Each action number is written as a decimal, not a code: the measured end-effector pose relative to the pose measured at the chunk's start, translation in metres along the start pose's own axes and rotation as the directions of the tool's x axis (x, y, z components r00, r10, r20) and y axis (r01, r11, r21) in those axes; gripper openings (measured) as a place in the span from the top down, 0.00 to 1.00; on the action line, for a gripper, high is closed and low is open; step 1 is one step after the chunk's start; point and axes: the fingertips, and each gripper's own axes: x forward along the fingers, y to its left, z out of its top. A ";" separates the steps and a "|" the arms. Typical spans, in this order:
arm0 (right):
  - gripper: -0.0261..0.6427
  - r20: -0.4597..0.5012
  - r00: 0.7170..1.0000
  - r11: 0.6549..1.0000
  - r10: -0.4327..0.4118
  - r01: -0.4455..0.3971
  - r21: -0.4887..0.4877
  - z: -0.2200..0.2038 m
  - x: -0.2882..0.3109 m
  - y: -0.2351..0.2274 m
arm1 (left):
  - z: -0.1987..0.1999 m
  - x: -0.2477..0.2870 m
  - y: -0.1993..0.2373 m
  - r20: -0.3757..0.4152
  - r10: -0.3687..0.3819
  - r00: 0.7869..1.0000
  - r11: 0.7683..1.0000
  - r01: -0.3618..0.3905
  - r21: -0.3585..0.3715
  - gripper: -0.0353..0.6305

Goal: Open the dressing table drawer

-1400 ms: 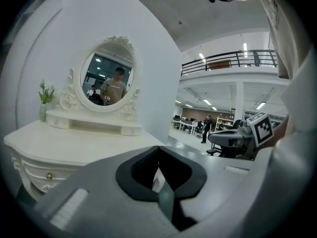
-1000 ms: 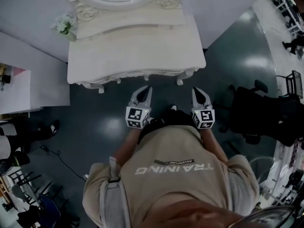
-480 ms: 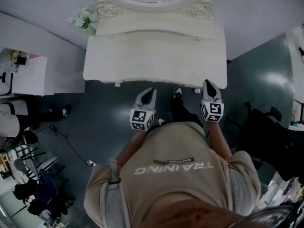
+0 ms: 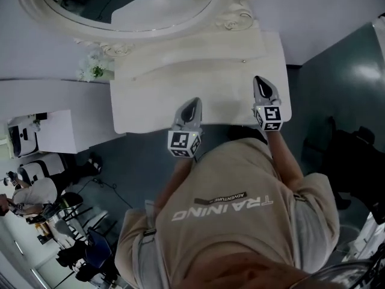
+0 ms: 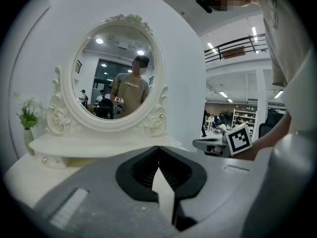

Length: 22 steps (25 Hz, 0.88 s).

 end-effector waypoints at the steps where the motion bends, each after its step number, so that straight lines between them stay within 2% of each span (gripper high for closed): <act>1: 0.95 -0.006 1.000 1.000 0.005 -0.005 0.003 -0.001 0.009 -0.006 | 0.005 0.014 -0.001 -0.001 -0.011 1.000 1.000 0.011 0.002 0.94; 7: 0.95 -0.083 0.995 0.998 0.060 -0.059 0.011 -0.026 0.046 -0.028 | 0.023 0.083 -0.011 -0.004 -0.044 0.999 0.999 0.045 0.019 0.94; 12: 0.87 -0.119 0.988 0.995 0.103 -0.101 0.023 -0.039 0.061 -0.030 | 0.025 0.108 -0.020 -0.013 -0.057 0.998 0.998 0.058 0.023 0.94; 16: 0.80 -0.175 0.980 0.995 0.095 -0.089 0.043 -0.057 0.071 -0.035 | 0.021 0.116 -0.025 -0.029 -0.060 0.998 0.998 0.060 0.017 0.94; 22: 0.78 -0.223 0.973 0.997 0.055 -0.042 0.062 -0.075 0.099 -0.037 | 0.016 0.113 -0.024 -0.028 -0.048 0.998 0.999 0.048 0.000 0.94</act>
